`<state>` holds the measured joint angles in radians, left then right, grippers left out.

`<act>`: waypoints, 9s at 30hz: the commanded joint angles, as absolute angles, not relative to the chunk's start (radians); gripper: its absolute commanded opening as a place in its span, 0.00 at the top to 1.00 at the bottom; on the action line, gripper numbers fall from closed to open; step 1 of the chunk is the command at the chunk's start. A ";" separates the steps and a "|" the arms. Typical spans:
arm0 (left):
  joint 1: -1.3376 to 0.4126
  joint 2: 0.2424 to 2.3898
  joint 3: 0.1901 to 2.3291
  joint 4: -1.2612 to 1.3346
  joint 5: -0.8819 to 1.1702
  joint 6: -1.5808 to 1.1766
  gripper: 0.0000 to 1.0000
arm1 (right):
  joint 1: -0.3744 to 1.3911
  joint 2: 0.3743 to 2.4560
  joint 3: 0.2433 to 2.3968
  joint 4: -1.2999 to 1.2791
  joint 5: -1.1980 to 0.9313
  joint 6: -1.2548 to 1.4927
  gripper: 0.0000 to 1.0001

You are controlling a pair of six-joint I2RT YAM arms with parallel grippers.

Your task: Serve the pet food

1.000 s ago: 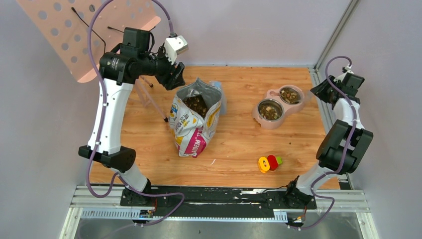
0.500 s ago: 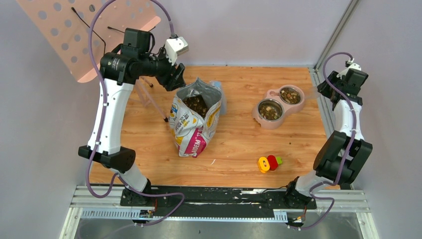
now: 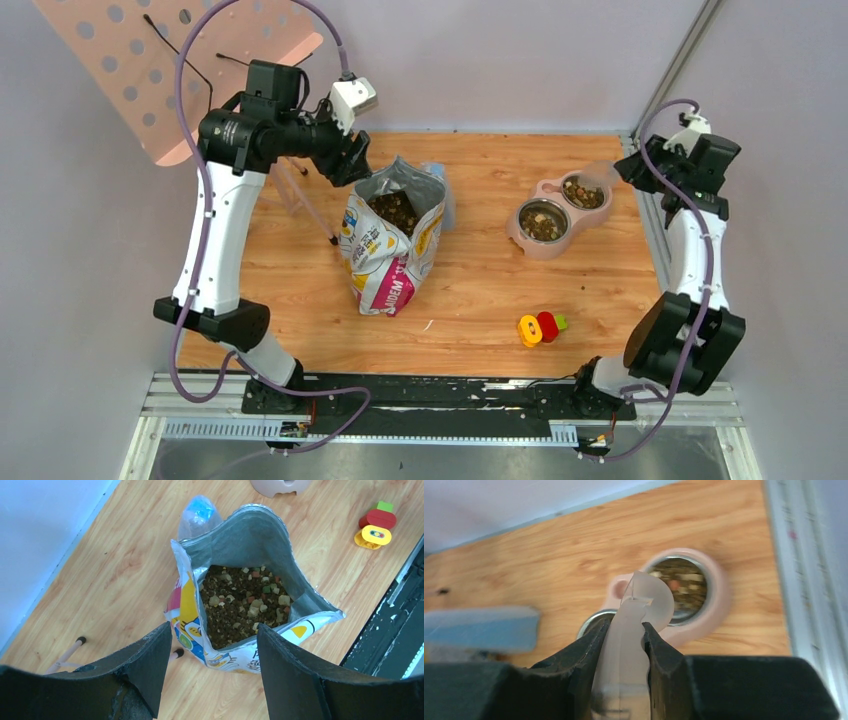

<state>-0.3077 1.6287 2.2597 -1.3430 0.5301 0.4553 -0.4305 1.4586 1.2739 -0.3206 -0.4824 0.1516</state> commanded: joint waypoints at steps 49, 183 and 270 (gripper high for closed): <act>-0.311 1.575 2.213 -1.331 0.543 0.456 0.28 | 0.537 0.896 0.480 -0.562 -0.596 -1.151 0.30; -0.717 0.761 1.287 -0.786 -0.289 0.438 1.00 | 0.593 1.641 1.811 -0.524 -0.082 0.320 1.00; -0.574 0.741 1.201 -0.829 -0.021 1.020 1.00 | 0.556 1.840 1.962 -0.986 -1.145 -1.043 1.00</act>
